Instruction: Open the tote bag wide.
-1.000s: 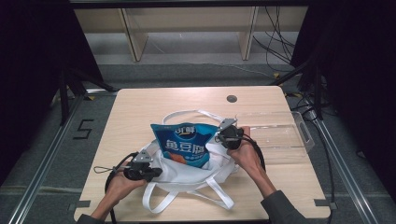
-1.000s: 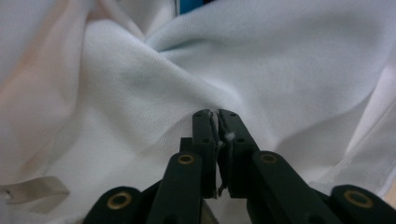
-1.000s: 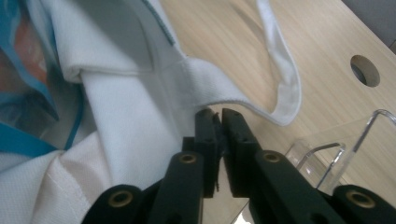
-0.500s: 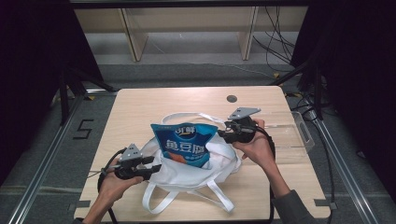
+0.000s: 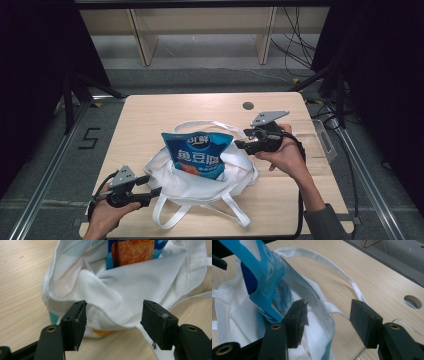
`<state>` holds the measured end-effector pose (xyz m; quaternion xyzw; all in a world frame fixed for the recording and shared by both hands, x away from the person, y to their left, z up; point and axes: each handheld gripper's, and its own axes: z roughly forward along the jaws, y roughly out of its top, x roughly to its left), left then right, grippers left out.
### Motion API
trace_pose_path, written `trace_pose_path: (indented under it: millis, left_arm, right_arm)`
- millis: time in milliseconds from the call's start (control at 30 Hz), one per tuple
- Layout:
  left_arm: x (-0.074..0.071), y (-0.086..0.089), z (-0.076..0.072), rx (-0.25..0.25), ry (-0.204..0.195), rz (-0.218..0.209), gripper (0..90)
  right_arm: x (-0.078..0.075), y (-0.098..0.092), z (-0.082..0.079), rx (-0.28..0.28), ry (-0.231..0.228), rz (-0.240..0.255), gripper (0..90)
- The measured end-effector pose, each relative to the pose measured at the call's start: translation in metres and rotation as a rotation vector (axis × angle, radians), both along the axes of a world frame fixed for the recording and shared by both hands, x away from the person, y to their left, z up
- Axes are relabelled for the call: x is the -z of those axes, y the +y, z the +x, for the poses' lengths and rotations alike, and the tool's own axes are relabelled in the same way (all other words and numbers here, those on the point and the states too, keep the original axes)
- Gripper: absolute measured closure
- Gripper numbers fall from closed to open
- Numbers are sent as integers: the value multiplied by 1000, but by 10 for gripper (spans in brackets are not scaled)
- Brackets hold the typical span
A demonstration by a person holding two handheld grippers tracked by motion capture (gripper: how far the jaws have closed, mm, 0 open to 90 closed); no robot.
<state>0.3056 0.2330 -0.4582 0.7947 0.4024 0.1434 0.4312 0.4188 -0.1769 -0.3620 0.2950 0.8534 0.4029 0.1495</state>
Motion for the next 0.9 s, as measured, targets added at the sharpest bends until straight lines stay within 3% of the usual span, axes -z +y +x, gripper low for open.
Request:
trace_pose_path:
  millis: [67,100,200,233,333,367,433,467,533,567,600,633,767,833,900]
  left_arm:
    - [0,5,-2,9,-13,31,348]
    - [1,5,-4,-15,-14,6,348]
    - [3,10,-8,-18,-11,29,339]
    - [3,11,-10,-21,-4,37,337]
    - [8,10,-13,-60,5,14,309]
    - [9,10,-14,-59,-5,15,305]
    - [9,14,-14,-27,-1,70,299]
    - [12,10,-16,-65,4,26,299]
    - [11,11,-16,-43,7,79,289]
    - [12,11,-17,-36,3,91,287]
    - [14,9,-18,-56,0,77,286]
    - [14,9,-18,-37,3,91,282]
    - [17,7,-19,-45,8,103,271]
    - [20,7,-18,-45,7,82,261]
    - [20,8,-19,-33,10,108,261]
  right_arm:
    - [-7,-2,0,-20,22,-11,465]
    - [-7,-2,0,-20,22,-11,465]
    - [-14,-3,1,-25,-2,-3,465]
    - [-16,-3,1,-36,11,-5,465]
    - [-23,-3,1,-49,17,0,462]
    - [-25,-3,1,-54,10,6,461]
    - [-32,-2,1,-80,23,-20,441]
    - [-32,-2,1,-80,23,-20,441]
    - [-38,-1,-1,-67,15,-9,436]
    - [-41,-1,-1,-88,22,-9,433]
    - [-44,-1,-1,-96,14,-11,429]
    - [-47,-1,-2,-95,28,-12,425]
    - [-58,-1,-4,-103,18,-23,407]
    - [-61,0,-6,-115,25,-8,406]
    - [-64,0,-7,-130,41,-23,396]
